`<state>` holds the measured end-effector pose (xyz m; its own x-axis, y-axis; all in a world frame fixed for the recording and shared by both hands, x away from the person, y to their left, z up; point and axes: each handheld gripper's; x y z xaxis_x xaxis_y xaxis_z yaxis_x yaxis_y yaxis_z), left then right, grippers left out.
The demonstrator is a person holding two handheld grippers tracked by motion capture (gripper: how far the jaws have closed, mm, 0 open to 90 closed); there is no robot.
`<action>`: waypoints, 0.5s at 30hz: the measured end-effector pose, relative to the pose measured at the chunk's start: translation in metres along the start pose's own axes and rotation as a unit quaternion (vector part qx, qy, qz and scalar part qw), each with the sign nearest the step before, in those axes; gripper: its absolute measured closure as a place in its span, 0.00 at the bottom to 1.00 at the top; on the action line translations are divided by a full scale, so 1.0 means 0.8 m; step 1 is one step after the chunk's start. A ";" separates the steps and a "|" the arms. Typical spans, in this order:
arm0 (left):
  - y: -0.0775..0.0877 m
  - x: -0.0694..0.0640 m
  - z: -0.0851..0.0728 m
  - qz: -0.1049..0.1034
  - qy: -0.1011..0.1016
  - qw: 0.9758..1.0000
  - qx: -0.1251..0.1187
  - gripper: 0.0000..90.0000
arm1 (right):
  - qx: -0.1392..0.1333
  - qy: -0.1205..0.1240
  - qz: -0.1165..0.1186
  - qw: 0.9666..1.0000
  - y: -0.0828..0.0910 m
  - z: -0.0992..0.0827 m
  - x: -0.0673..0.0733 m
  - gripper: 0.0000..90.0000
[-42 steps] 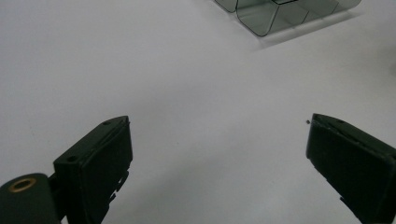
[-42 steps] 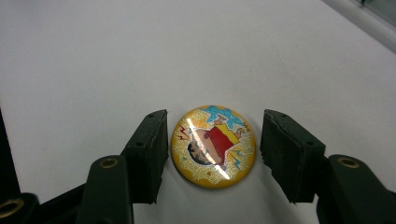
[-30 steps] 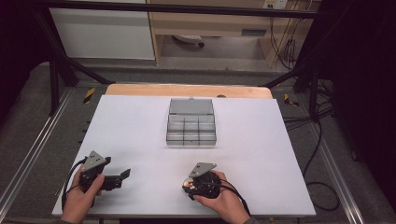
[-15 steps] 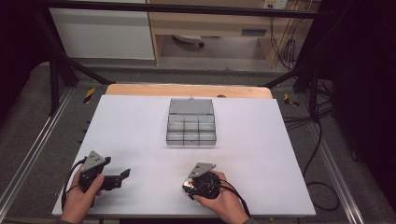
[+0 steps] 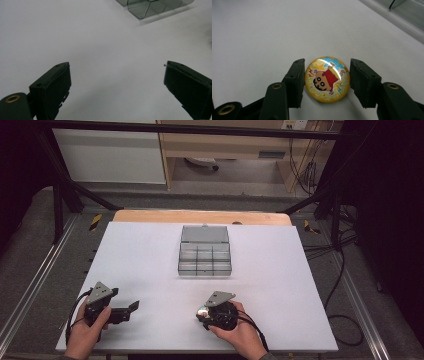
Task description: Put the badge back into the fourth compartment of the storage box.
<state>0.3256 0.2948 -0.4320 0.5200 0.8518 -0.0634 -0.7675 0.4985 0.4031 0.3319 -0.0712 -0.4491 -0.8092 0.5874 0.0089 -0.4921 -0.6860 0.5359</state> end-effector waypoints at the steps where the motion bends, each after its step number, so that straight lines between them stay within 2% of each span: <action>1: 0.000 0.000 0.000 0.000 0.000 1.000 0.000 0.08 | -0.003 -0.003 -0.002 1.000 0.000 0.000 -0.001 0.53; 15: 0.000 0.000 0.000 0.003 -0.001 1.000 0.000 0.08 | -0.033 -0.020 -0.010 0.999 -0.002 0.016 -0.018 0.53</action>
<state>0.3255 0.2951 -0.4320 0.5166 0.8542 -0.0587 -0.7706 0.4938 0.4029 0.3489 -0.0730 -0.4392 -0.7858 0.6176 0.0325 -0.5297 -0.6993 0.4800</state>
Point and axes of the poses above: each handheld gripper's, and its own axes: y roughly backward along the jaws, z roughly out of its top, x roughly to its left, and after that the axes turned 11 degrees about -x, right-handed
